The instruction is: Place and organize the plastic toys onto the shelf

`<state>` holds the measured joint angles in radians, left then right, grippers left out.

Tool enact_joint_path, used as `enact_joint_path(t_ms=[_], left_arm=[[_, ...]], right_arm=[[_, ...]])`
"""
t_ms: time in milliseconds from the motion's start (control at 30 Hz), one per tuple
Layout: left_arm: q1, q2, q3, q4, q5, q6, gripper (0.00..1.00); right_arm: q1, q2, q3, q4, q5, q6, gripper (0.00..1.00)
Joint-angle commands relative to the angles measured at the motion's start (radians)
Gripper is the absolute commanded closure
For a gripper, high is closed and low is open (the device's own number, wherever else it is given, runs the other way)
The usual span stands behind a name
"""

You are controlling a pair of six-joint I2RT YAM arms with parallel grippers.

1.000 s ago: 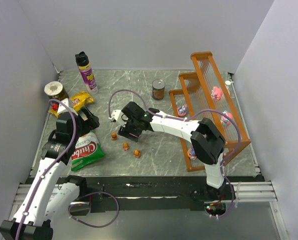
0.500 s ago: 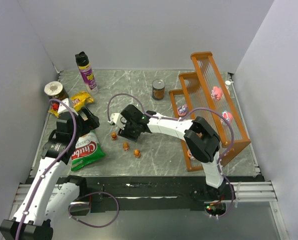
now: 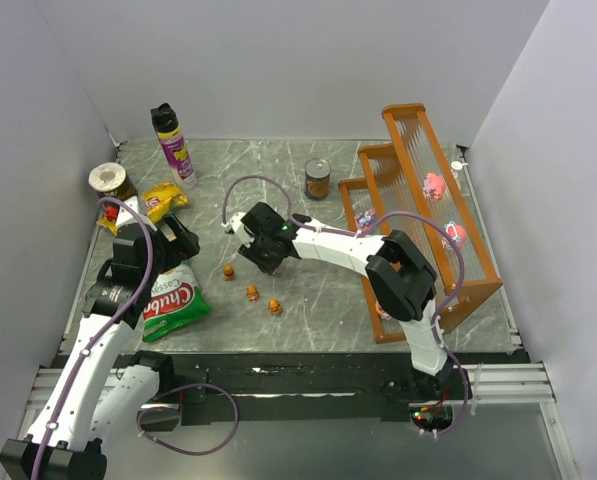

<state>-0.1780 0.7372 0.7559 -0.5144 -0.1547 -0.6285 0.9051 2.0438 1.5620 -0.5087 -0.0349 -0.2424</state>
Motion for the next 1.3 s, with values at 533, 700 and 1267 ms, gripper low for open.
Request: enact_joint_path(t_ms=[533,700,1267], left_arm=[[0.008,-0.005,0.017,0.019,0.014,0.010,0.04],[0.008,-0.006,0.017,0.019,0.014,0.010,0.04],[0.009,-0.004,0.019,0.020,0.015,0.012,0.04]], right_arm=[[-0.012,-0.002,0.034,-0.068,0.084,0.330,0.39],[-0.011,-0.019,0.003,-0.034,0.058,0.296,0.42],[-0.012,-0.040,0.018,0.006,0.086,0.264,0.39]])
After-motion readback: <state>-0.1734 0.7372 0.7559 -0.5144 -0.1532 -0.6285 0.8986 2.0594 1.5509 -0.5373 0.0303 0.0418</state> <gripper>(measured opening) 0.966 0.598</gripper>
